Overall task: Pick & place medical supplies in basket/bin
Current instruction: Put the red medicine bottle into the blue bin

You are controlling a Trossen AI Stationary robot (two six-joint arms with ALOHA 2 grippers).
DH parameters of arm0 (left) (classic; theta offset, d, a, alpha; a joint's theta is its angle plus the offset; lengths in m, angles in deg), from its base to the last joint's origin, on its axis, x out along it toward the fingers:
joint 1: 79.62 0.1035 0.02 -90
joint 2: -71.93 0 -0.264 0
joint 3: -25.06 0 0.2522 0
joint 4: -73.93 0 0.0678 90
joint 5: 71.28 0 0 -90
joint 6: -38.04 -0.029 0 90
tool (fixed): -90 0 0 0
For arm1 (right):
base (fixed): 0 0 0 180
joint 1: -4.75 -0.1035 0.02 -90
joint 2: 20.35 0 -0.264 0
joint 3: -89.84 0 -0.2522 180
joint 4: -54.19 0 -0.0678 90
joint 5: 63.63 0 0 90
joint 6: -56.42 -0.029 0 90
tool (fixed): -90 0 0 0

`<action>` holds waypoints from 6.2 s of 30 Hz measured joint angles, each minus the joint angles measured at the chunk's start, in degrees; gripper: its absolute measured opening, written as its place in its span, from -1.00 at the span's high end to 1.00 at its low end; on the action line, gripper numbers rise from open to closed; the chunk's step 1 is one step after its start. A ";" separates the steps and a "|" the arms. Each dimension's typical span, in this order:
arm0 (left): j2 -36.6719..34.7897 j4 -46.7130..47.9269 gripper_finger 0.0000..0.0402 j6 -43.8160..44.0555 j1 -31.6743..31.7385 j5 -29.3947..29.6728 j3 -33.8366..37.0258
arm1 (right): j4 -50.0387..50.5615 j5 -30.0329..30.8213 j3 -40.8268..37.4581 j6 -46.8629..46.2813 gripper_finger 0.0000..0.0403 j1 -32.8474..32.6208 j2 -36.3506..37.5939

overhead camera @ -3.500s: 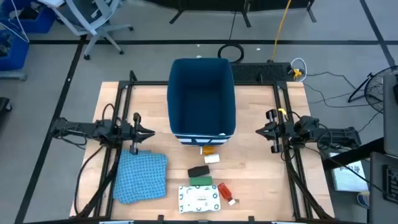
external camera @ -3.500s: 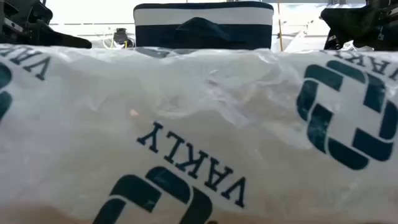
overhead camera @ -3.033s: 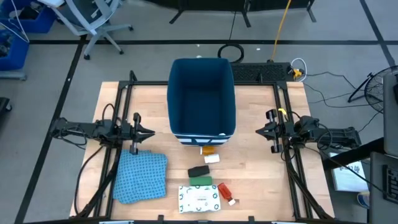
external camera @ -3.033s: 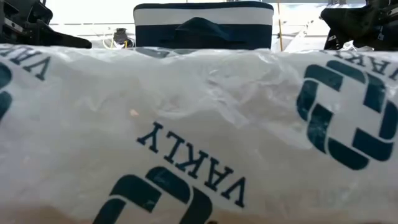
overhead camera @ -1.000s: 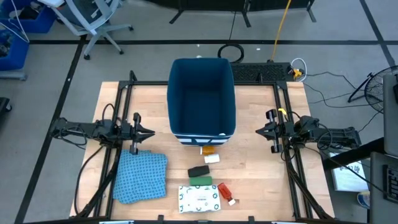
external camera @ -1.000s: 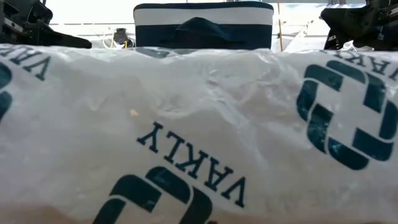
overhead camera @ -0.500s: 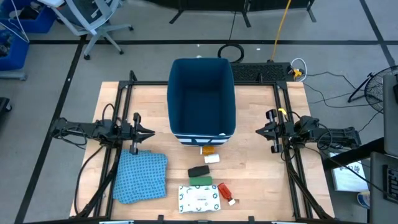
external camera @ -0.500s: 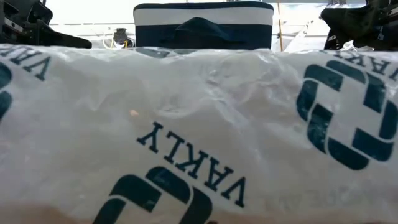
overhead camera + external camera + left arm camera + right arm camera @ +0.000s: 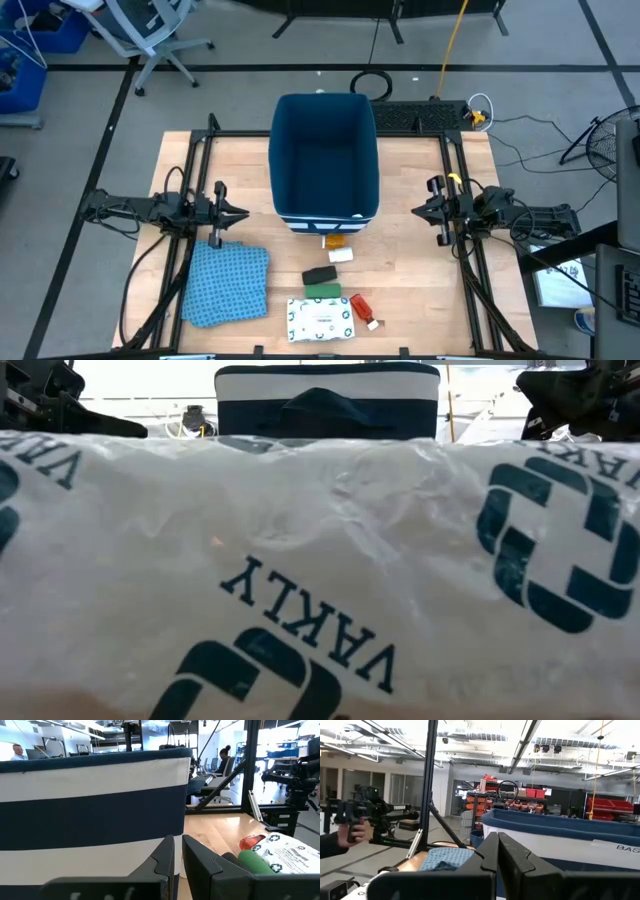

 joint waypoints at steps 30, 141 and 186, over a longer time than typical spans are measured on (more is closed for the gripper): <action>0.01 -4.94 0.79 -0.26 -0.01 2.08 0.01 | -6.56 0.11 4.23 0.52 0.84 -2.38 -5.37; 0.01 -3.35 0.79 -3.63 -0.01 7.58 0.01 | 49.42 13.74 75.60 -80.06 -0.43 -44.74 -113.06; 0.01 -3.24 0.79 -3.41 0.00 7.58 0.01 | 56.79 31.62 73.13 -48.81 0.42 -45.82 -93.90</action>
